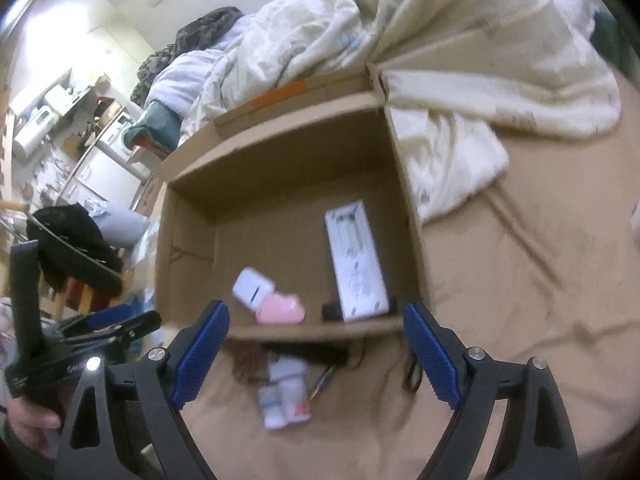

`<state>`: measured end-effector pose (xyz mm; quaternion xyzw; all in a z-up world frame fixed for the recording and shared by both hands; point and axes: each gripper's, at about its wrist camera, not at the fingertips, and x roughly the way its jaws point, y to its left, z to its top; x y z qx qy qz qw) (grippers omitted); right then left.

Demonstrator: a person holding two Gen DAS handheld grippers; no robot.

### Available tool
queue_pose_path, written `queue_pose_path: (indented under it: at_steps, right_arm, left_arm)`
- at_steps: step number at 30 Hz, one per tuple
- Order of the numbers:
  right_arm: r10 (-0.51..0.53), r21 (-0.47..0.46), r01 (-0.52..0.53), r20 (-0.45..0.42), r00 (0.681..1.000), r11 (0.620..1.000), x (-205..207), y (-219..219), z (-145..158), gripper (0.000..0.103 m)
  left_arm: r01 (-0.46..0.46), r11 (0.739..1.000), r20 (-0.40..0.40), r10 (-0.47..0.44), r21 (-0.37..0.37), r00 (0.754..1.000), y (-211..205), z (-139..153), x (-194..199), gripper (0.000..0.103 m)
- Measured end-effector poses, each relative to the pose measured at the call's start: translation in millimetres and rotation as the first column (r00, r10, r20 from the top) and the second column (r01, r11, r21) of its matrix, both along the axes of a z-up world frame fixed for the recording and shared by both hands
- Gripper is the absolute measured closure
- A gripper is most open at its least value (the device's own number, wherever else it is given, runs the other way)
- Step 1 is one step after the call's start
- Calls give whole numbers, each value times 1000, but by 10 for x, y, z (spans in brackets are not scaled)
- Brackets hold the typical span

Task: Organize rigid objects
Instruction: 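Withdraw both tools from the box toward the pill bottles in front of it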

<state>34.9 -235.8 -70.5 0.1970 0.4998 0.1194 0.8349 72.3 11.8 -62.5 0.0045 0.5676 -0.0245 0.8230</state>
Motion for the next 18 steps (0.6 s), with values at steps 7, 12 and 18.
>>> queue_pose_path:
  at_steps: [7, 12, 18]
  right_arm:
    - [82, 45, -75, -188, 979, 996, -120, 254, -475, 30]
    - [123, 97, -102, -236, 964, 990, -70, 353, -652, 53]
    - [160, 92, -138, -324, 932, 986, -9, 495, -908, 65]
  left_arm:
    - [-102, 993, -52, 99, -54, 994, 246, -240, -100, 32]
    - [-105, 993, -48, 103, -57, 994, 220, -234, -69, 32]
    - [-63, 993, -48, 58, -98, 997, 80, -173, -66, 32]
